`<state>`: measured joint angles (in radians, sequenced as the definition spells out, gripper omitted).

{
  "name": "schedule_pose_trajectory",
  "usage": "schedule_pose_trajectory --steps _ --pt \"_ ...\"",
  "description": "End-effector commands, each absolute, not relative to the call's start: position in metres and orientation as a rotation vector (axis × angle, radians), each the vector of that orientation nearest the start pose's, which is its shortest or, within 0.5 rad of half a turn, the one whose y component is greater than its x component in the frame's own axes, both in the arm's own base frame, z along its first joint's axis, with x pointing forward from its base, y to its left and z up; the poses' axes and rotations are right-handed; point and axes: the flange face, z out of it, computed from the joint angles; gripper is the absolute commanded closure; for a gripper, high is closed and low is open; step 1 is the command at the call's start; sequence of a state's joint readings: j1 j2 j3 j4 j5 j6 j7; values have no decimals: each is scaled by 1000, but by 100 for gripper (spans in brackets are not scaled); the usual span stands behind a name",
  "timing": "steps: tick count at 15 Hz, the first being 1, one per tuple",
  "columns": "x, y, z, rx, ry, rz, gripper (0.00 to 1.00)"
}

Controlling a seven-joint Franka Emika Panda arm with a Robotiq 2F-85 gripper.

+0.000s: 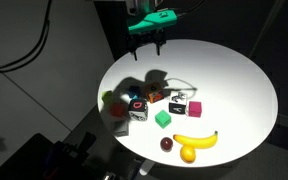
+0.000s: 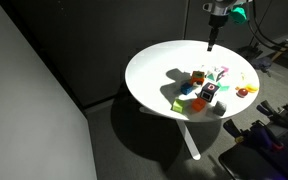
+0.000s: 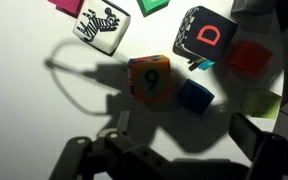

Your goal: Stack the two square plush toys on the right together

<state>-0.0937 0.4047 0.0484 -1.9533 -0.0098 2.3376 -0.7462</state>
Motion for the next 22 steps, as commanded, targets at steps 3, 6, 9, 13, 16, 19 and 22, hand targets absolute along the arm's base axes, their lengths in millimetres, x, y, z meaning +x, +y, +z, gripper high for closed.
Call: schedule_pose_trajectory --steps 3,6,9,13,16,19,22 --pt "625 -17 239 -2913 -1123 -2 0" --pt "630 -16 218 -2919 -1127 -6 0" --pt "634 -16 197 -2924 -1148 12 0" --pt "638 -18 175 -2902 -1207 43 0" --pt "640 -19 160 -2885 -1260 67 0" --pt "641 -18 146 -2857 -1329 70 0" --pt "641 -16 133 -2826 -1389 61 0"
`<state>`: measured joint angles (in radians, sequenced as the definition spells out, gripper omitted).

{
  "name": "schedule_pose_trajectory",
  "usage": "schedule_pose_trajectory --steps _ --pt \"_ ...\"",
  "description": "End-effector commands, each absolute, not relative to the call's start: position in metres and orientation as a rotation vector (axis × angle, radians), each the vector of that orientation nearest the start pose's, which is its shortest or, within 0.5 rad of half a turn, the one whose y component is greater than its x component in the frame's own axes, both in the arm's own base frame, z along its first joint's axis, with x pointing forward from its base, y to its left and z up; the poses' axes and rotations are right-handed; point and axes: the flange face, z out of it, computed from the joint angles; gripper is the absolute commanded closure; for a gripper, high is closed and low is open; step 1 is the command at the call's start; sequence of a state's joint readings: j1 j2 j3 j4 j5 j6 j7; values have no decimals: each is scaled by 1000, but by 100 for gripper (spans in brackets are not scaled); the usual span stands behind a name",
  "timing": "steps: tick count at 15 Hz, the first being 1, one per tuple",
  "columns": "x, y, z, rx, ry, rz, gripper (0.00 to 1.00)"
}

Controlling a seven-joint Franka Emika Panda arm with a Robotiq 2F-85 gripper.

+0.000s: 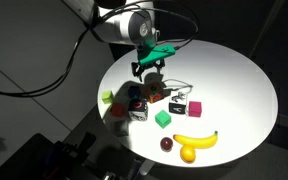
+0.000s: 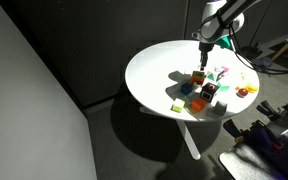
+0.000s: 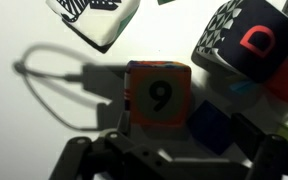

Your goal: Stack the two square plush toys on the right together

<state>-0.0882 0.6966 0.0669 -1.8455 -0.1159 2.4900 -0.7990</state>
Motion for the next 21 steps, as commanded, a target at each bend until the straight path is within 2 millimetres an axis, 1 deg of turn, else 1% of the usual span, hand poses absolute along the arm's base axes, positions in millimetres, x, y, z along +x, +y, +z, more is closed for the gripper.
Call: schedule_pose_trajectory --steps 1,4,10,17,21 --pt "640 -15 128 -2816 -1406 60 0" --pt "640 -14 112 -2807 -1420 54 0" --pt "641 -18 92 -2816 -1394 52 0" --pt "648 -28 81 -2833 -1360 51 0" --pt "649 -28 74 -2828 -1359 52 0"
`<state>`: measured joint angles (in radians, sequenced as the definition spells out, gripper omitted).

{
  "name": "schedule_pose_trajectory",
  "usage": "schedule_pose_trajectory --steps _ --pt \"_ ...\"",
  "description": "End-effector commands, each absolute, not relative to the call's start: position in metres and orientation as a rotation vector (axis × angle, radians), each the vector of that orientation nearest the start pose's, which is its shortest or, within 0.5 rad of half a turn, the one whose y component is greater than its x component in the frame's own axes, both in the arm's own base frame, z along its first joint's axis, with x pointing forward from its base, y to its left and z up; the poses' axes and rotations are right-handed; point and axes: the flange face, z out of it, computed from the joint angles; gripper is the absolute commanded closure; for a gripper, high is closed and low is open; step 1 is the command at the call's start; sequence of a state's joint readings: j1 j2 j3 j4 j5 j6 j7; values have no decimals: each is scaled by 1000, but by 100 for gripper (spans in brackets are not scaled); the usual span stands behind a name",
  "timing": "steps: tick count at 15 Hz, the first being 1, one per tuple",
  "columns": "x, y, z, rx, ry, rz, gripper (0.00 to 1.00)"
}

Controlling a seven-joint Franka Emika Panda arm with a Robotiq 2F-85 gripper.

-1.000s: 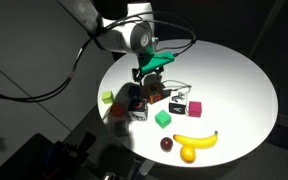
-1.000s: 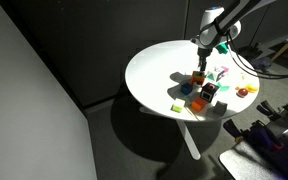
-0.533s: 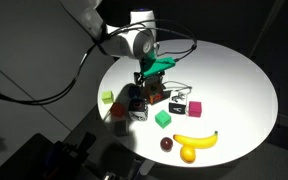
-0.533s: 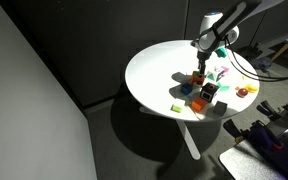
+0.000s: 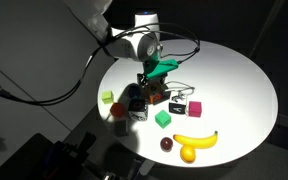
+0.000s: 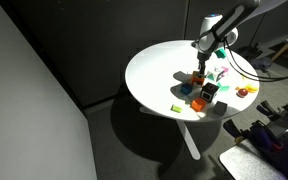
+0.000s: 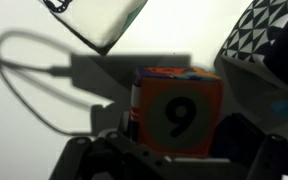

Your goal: Stack the two square plush toys on the right together

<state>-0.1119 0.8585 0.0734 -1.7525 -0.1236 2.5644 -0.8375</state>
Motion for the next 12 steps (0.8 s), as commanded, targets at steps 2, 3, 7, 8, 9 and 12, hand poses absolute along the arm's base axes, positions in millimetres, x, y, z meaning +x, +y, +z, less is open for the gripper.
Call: schedule_pose_trajectory --steps 2,3,7,8,9,12 --pt "649 -28 71 -2824 -1357 53 0" --pt "649 -28 69 -2822 -1356 53 0" --pt "649 -29 63 -2819 -1349 58 0" --pt "649 -29 61 -2817 -1345 61 0" --pt "648 -29 60 -2816 -1343 63 0" --pt "648 -29 58 -2812 -1344 77 25"
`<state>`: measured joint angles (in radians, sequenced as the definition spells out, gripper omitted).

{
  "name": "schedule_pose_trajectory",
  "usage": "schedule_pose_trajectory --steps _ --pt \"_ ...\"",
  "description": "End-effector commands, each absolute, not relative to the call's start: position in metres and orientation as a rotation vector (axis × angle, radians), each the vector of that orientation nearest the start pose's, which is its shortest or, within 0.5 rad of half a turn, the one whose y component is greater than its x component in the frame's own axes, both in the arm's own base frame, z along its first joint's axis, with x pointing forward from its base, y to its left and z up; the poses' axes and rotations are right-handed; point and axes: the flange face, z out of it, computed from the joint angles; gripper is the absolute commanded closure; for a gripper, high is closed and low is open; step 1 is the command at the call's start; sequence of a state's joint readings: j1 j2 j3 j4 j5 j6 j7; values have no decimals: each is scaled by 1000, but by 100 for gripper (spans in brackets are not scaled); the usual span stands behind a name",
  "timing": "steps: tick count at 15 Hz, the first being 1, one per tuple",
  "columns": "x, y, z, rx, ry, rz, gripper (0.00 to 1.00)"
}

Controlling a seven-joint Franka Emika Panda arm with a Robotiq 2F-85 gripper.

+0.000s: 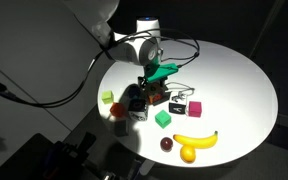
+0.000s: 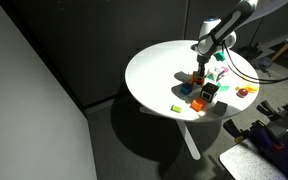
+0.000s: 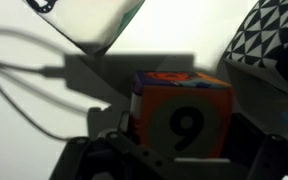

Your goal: Stack the two square plush toys on the right together

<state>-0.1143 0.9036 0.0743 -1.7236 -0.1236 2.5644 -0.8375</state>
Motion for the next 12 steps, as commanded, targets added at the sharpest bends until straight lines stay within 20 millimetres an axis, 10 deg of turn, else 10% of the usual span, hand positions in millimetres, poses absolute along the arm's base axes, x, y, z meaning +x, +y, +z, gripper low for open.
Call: schedule_pose_trajectory --steps 1,12 --pt "648 -29 58 -2813 -1341 85 27" --pt "653 -31 94 -2847 -1261 165 85"
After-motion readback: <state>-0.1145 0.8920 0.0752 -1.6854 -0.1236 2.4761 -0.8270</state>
